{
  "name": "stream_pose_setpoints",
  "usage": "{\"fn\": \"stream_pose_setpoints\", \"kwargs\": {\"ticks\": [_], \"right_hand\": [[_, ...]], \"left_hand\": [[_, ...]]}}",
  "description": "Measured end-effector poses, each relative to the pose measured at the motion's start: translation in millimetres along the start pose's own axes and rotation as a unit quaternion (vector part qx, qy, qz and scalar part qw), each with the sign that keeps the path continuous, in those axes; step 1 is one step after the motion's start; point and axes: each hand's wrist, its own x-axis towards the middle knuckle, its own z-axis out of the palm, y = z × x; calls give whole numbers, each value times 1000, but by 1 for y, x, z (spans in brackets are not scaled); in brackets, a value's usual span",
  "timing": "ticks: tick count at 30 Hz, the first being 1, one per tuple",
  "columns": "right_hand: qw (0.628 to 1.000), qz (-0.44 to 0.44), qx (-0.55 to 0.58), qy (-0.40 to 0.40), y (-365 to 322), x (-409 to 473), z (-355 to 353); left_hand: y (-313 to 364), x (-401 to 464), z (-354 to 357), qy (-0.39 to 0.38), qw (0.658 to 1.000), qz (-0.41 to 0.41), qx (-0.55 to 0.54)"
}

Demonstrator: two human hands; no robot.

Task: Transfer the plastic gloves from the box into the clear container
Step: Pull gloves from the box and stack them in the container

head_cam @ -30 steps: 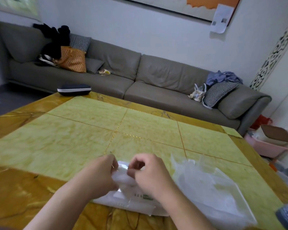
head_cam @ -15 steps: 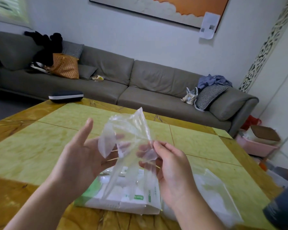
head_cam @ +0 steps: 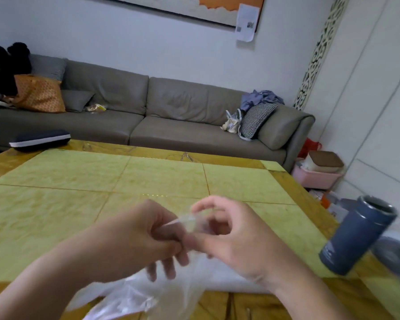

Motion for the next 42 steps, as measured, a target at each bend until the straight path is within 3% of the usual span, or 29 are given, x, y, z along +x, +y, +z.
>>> {"fn": "stream_pose_setpoints", "kwargs": {"ticks": [3, 5, 7, 9, 11, 14, 20, 25, 28, 33, 38, 42], "right_hand": [[999, -13, 5, 35, 11, -2, -30], [995, 5, 31, 91, 26, -2, -52], [983, 33, 56, 170, 46, 3, -69], [974, 58, 38, 218, 67, 9, -79], [971, 88, 33, 221, 84, 16, -79], [968, 129, 14, 215, 109, 22, -71], [950, 119, -186, 220, 131, 23, -64], [908, 135, -312, 244, 128, 22, -67], [904, 148, -324, 238, 128, 23, -70], [907, 173, -324, 206, 129, 22, -73], [910, 182, -306, 210, 134, 22, -72], [904, 196, -323, 201, 133, 23, -70]], "left_hand": [[17, 24, 13, -10, 997, -1, 72], [26, 39, 22, 80, 983, 19, 164], [36, 48, 35, 231, 915, 107, 313], [48, 54, 55, 280, 857, 201, 382], [49, 62, 80, 235, 848, 195, 433], [29, 78, 108, 132, 885, 74, 441], [2, 100, 109, 27, 901, -73, 427], [0, 111, 109, 4, 892, -96, 442], [4, 114, 114, 32, 893, -75, 442], [13, 116, 124, 46, 868, -13, 494], [-4, 126, 128, -35, 887, -118, 445], [-9, 137, 131, -69, 888, -153, 429]]}}
